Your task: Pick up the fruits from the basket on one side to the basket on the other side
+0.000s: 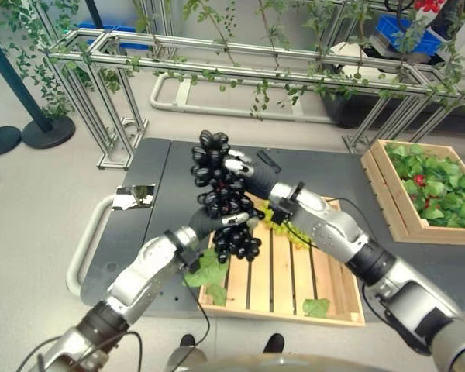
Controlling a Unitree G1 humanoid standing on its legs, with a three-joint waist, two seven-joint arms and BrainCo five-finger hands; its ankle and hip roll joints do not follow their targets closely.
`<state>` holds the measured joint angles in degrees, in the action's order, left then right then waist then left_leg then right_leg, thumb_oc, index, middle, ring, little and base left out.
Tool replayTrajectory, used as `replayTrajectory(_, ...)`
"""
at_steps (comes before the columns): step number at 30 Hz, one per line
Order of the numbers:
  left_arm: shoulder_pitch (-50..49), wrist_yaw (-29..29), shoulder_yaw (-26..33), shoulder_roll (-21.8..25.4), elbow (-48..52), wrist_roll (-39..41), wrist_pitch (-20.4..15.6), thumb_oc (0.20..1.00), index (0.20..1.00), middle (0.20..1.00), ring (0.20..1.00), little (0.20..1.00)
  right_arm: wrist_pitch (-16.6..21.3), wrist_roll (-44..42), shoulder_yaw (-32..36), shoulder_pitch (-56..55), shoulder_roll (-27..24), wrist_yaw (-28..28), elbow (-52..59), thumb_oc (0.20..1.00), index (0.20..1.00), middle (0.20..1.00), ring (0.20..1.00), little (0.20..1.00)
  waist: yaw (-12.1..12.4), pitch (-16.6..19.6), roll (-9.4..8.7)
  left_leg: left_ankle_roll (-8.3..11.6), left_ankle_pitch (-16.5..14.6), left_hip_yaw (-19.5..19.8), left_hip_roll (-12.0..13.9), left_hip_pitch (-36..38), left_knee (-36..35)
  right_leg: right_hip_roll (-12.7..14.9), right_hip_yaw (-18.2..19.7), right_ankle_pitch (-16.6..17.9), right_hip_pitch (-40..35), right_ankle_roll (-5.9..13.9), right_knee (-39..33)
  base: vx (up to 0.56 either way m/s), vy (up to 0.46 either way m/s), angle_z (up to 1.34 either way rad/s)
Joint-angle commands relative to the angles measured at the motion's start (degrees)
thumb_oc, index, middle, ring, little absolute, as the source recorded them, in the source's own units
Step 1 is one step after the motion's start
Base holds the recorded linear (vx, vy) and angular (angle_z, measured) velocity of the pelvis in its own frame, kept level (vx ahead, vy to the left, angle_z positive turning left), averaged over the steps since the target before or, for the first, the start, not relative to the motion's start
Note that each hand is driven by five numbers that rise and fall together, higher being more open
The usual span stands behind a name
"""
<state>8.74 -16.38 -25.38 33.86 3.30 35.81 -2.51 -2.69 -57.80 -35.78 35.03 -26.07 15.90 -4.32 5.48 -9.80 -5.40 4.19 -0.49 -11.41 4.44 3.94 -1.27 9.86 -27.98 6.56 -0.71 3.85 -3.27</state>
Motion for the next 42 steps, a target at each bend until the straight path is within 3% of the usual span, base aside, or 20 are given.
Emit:
replayTrajectory(1,0.47,-0.12,3.53,0.53,1.35,3.37,-3.15,0.2,0.2,0.2,0.2,0.2,3.67,0.02,5.93,-0.27,-1.3,1.88,8.3,1.0,1.0,1.0,1.0,1.0,0.22,0.82,-1.48,-0.37,0.34,2.21,-1.44,-3.36,2.71,4.97,-1.41,0.92,-2.03,7.27,2.92,0.0,0.0,0.0)
replayTrajectory(7,-5.31,-0.76,10.73,0.83,1.65,4.04,-4.06,0.2,0.2,0.2,0.2,0.2,5.42,2.96,15.61,-9.94,-6.89,2.49,10.83,1.0,1.0,1.0,1.0,1.0,-0.22,0.79,-0.61,-0.08,0.59,2.69,-1.3,-3.34,2.55,5.14,-1.94,0.6,-2.37,7.28,3.01,0.01,-0.01,0.03)
replayTrajectory(8,-7.39,-1.12,13.44,0.59,1.58,4.17,-4.48,0.2,0.2,0.2,0.2,0.2,6.22,6.1,19.19,-13.21,-9.59,2.6,11.54,1.0,1.0,1.0,1.0,1.0,-0.43,0.85,-0.27,-0.01,0.64,2.91,-1.28,-3.3,2.44,5.22,-2.37,0.47,-2.72,7.3,2.99,0.02,-0.019,0.03)
replayTrajectory(12,-10.35,-1.81,17.51,0.01,1.37,4.62,-5.03,0.2,0.2,0.2,0.2,0.2,7.33,9.23,26.51,-20.04,-11.4,2.34,10.45,1.0,1.0,1.0,1.0,1.0,-0.75,1.15,0.33,0.17,0.6,3.42,-1.31,-3.25,2.35,5.39,-3.14,0.31,-3.38,7.38,2.71,0.02,-0.024,0.07)
replayTrajectory(13,-12.11,-1.64,20.58,-0.75,1.23,4.4,-5.72,0.2,0.2,0.2,0.2,0.2,8.79,11.67,31.9,-24.16,-10.81,0.78,9.8,1.0,1.0,1.0,1.0,1.0,-1.05,1.25,0.67,0.21,0.53,3.61,-1.33,-3.2,2.35,5.41,-3.41,0.18,-3.72,7.39,2.65,0.01,-0.018,0.09)
replayTrajectory(18,-16.5,-1.13,27.53,-2.83,1.06,3.57,-7.28,0.2,0.2,0.2,0.2,0.2,11.76,19.62,41.66,-32.3,-7.98,-2.74,8.94,1.0,1.0,1.0,1.0,1.0,-1.74,1.74,1.34,0.33,0.3,3.62,-0.97,-2.58,2.24,5.13,-3.58,-0.34,-4.15,7.19,2.71,0.03,-0.019,0.1)
replayTrajectory(19,-18.64,-0.74,30.76,-4.86,0.87,3.75,-8.06,0.2,0.2,0.2,0.2,0.2,12.46,19.43,45.16,-35.63,-3.76,-3.47,7.11,1.0,1.0,1.0,1.0,1.0,-2.14,1.98,1.52,0.38,0.34,3.59,-0.77,-2.44,1.98,4.97,-3.54,-0.54,-4.21,7.09,2.59,0.01,-0.019,0.05)
replayTrajectory(20,-18.71,-0.73,30.77,-4.83,0.92,3.75,-8.04,0.2,0.2,0.2,0.2,0.2,12.45,19.45,45.15,-35.7,-3.71,-3.47,7.15,1.0,1.0,1.0,1.0,1.0,-2.14,2.02,1.49,0.38,0.35,3.59,-0.77,-2.43,1.96,4.96,-3.54,-0.54,-4.22,7.08,2.58,0.02,-0.035,0.04)
replayTrajectory(21,-20.72,0.34,35.15,-7.65,0.55,2.94,-9.01,0.2,0.2,0.2,0.2,0.2,13.94,21.99,49.22,-38.4,-0.35,-5.33,6.58,1.0,1.0,1.0,1.0,1.0,-2.36,2.21,1.76,0.41,0.44,3.76,-0.69,-2.31,1.69,4.8,-3.41,-0.76,-4.35,7.03,2.46,0.01,-0.017,-0.03)
replayTrajectory(27,-23.16,2.31,40.59,-12.54,-0.11,1.52,-10.66,0.2,0.2,0.2,0.2,0.2,15.32,24.42,52.75,-40.33,3.77,-7.89,2.43,1.0,1.0,1.0,1.0,1.0,-2.81,2.47,2.5,0.43,0.37,3.96,-0.67,-2.08,1.37,4.69,-3.51,-1.08,-4.6,6.69,2.16,0.0,0.0,0.0)
replayTrajectory(35,-23.17,4.6,42.14,-15.09,0.38,0.55,-11.93,0.2,0.2,0.2,0.2,0.2,15.52,27.7,52.55,-37.95,3.52,-10.51,1.56,1.0,1.0,1.0,1.0,1.0,-2.65,2.3,3.81,-0.02,-0.84,3.82,-1.41,-2.0,3.12,6.03,-2.14,-0.82,-4.68,6.84,2.35,-0.01,0.0,-0.03)
replayTrajectory(37,-23.26,5.0,41.95,-15.92,0.59,0.7,-12.26,0.2,0.2,0.2,0.2,0.2,15.5,28.93,52.32,-36.82,2.51,-11.47,1.73,1.0,1.0,1.0,1.0,1.0,-2.13,1.78,4.91,-0.1,-1.64,4.58,-1.8,-2.48,5.27,7.12,-1.46,-1.47,-4.99,6.51,3.3,-0.02,-0.032,-0.03)
replayTrajectory(41,-23.8,5.16,41.55,-16.49,1.2,1.18,-12.32,0.2,0.2,0.2,0.2,0.2,15.4,30.16,52.16,-36.31,1.58,-12.07,2.89,1.0,1.0,1.0,1.0,1.0,-1.37,0.66,6.0,0.31,-0.49,6.65,-0.89,-2.77,5.2,6.85,-2.07,-3.67,-5.37,5.3,5.6,-0.03,-0.084,0.07)
replayTrajectory(42,-23.64,5.3,41.08,-16.4,1.3,1.47,-12.39,0.2,0.2,0.2,0.2,0.2,15.8,30.43,52.12,-36.29,1.6,-12.32,3.27,1.0,1.0,1.0,1.0,1.0,-0.69,-0.12,6.51,1.5,2.01,7.96,0.32,-3.53,4.07,6.56,-2.99,-4.8,-5.26,4.91,7.34,-0.11,-0.057,0.2)
